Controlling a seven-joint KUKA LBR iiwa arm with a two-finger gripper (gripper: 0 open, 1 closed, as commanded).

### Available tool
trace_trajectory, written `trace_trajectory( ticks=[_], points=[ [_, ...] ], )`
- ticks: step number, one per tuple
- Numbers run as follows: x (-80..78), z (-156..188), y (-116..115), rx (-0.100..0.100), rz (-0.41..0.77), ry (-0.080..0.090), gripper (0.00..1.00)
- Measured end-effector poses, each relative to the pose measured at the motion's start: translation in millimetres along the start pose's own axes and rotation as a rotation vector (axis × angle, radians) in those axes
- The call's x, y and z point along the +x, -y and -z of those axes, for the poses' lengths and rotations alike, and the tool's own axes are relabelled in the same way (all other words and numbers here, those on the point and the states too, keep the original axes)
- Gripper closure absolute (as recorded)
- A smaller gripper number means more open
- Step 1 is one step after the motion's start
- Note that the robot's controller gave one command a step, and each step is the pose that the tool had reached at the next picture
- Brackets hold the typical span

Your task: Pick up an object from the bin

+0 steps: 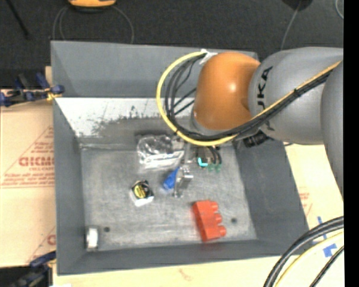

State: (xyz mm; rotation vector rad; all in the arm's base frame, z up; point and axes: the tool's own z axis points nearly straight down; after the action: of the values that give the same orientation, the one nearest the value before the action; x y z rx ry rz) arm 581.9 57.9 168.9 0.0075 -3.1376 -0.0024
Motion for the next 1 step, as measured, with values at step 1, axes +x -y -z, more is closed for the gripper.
trace_trajectory(
  ticks=[1],
  points=[
    [-17.1,-49.6,-3.8,0.0,-0.083,0.014,0.0]
  ],
)
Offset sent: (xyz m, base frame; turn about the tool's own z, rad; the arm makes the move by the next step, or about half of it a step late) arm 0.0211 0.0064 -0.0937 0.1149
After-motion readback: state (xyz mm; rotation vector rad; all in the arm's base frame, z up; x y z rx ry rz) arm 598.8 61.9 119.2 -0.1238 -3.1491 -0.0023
